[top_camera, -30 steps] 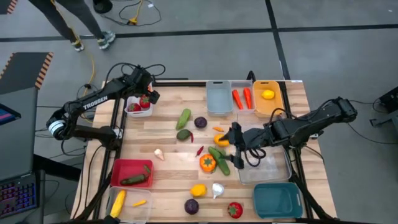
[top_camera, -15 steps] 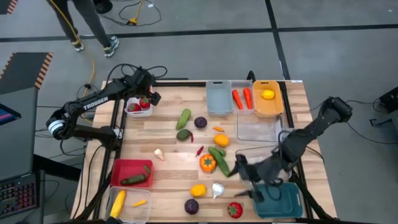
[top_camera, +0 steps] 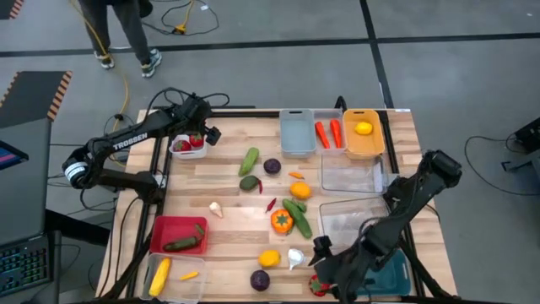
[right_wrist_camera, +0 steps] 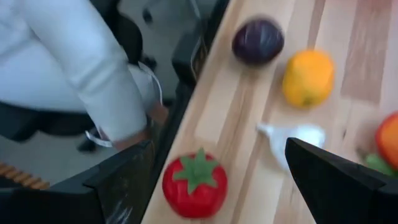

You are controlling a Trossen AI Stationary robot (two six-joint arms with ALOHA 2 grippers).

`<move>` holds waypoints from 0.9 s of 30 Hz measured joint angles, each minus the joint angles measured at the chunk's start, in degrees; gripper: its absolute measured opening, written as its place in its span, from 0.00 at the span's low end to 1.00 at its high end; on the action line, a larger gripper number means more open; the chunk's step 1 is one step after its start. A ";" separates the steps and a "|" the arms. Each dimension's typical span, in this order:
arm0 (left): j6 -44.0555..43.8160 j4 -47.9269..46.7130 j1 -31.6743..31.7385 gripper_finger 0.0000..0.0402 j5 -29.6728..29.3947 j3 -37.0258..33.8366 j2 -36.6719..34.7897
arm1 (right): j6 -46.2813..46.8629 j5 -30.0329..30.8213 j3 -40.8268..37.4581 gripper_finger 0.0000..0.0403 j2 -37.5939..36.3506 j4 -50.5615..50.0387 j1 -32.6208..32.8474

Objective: Sort produce into baskets
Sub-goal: Put the red tomato into the white bin

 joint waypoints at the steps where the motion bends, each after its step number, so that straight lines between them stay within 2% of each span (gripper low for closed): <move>1: -0.02 0.00 -0.20 0.96 0.04 0.00 0.00 | 0.80 -0.02 1.51 0.96 1.23 -2.35 0.25; 9: -0.07 0.02 -1.60 0.96 0.01 0.00 0.00 | 6.89 -2.26 9.50 0.96 9.32 -14.08 1.30; 14: -0.10 0.02 -1.92 0.96 -0.03 0.00 0.00 | 7.03 -5.42 10.93 0.96 12.62 -14.41 1.30; 27: -0.10 0.03 -1.92 0.96 -0.09 0.01 0.00 | 6.98 -5.66 10.95 0.96 14.59 -14.71 1.28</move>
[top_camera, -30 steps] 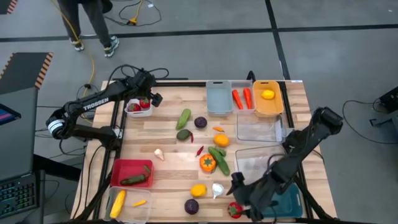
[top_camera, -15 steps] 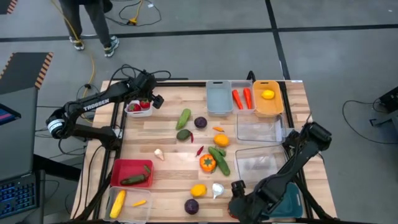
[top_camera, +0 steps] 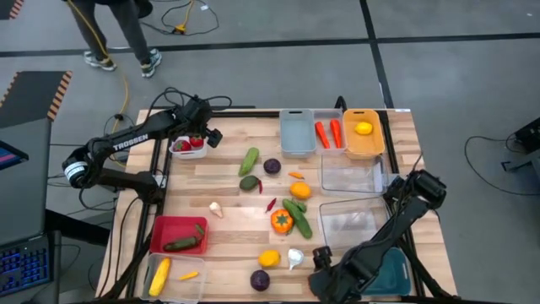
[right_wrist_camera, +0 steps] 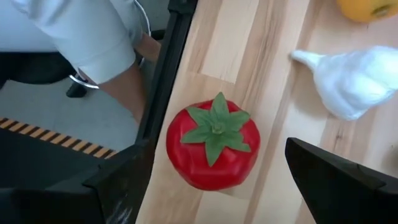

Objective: Sort produce into baskets
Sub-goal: Put the red tomato into the white bin

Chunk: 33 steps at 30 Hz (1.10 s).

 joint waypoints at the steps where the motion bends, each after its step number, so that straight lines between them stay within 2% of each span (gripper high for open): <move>1: 0.00 -0.02 0.00 0.96 -0.02 0.00 0.00 | 0.00 0.00 0.00 0.96 0.40 -0.04 0.14; 8: 0.00 -0.04 0.00 0.96 0.01 -0.01 0.00 | -0.09 -0.27 -0.09 0.96 2.96 0.04 0.24; 14: 0.00 -0.03 0.00 0.96 0.02 -0.01 0.00 | -0.09 2.25 -0.09 0.96 2.96 0.57 0.39; 33: 0.02 -0.03 0.00 0.96 -0.08 -0.01 0.00 | -0.07 -0.55 -2.12 0.96 2.94 0.80 0.37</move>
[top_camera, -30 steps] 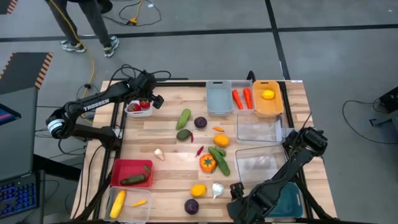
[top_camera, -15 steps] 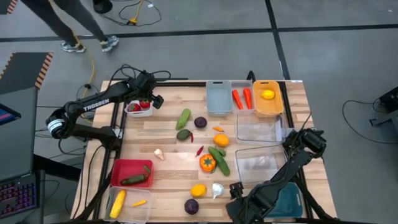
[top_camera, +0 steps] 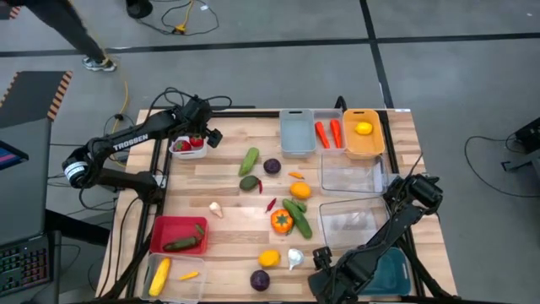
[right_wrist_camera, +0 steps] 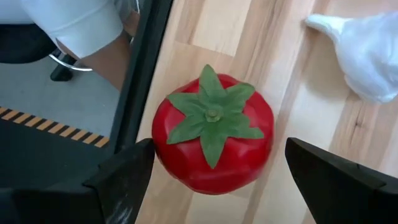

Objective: Sort produce into baskets
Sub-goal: Put the red tomato into the white bin

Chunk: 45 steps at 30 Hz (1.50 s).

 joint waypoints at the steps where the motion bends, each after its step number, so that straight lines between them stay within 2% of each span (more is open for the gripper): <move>1: 0.00 0.00 0.00 0.96 0.01 0.00 0.00 | 0.00 0.01 -0.09 0.96 0.00 -0.07 -0.02; 8: 0.00 0.00 0.00 0.96 -0.02 0.00 0.00 | -0.01 1.36 -0.11 0.95 0.21 0.76 -0.05; 18: 0.14 0.01 0.00 0.96 -0.04 0.00 0.00 | 0.02 0.79 0.09 0.79 1.70 1.87 -0.48; 24: 0.02 0.07 0.00 0.96 0.08 0.02 0.00 | 0.08 0.76 0.41 0.77 1.58 1.58 -0.51; 28: -0.22 0.52 0.00 0.96 3.13 0.00 -0.05 | -0.06 0.81 1.61 0.76 1.55 0.37 -1.54; 35: 0.88 1.58 -0.83 0.96 9.38 1.48 -0.13 | -1.92 1.73 7.81 0.76 1.46 -7.55 -5.26; 41: 3.12 1.46 -3.53 0.96 12.94 6.65 -0.15 | -7.39 8.42 13.04 0.76 1.33 -11.60 -8.00; 45: 4.28 1.52 -7.21 0.96 13.13 10.71 -0.50 | -10.33 14.24 15.86 0.76 1.29 -13.48 -10.07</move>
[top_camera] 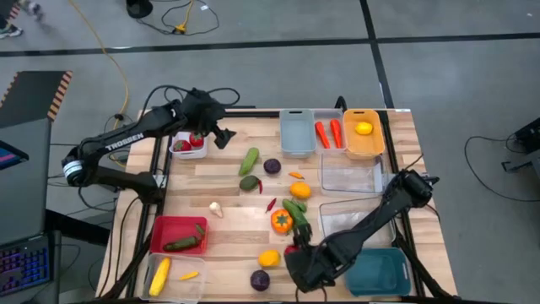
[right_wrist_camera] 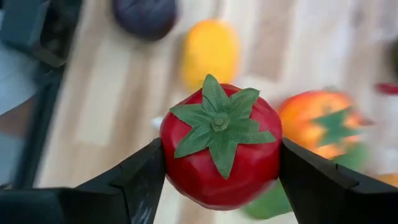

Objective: Sort produce into baskets
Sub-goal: Put the red tomato into the white bin

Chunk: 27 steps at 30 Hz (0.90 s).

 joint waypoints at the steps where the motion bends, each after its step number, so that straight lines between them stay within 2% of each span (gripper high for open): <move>1: 0.40 -0.01 -1.00 0.96 -0.11 0.73 -0.48 | -0.71 1.46 0.45 0.76 -0.02 -0.31 -0.60; 6: 1.75 -0.59 -7.18 0.96 -4.37 1.71 -5.09 | -6.09 6.66 1.12 0.76 -0.02 -0.36 -4.20; 12: -1.54 -4.68 -14.09 0.96 -9.02 1.71 -12.27 | -14.80 7.18 1.12 0.76 -0.02 3.84 -10.55; 16: -7.09 -10.80 -17.44 0.96 -7.28 1.71 -15.08 | -21.78 7.20 1.12 0.76 -0.02 11.62 -14.99; 20: -8.72 -14.86 -20.38 0.96 -5.10 1.66 -16.85 | -27.85 7.17 1.12 0.76 -0.02 21.58 -19.42; 24: -8.79 -14.34 -23.11 0.96 -5.45 1.62 -19.30 | -31.54 6.88 1.12 0.76 0.10 32.15 -24.31; 27: -9.01 -14.17 -24.03 0.96 -8.43 1.62 -21.10 | -32.21 4.67 1.12 0.76 0.47 38.94 -28.26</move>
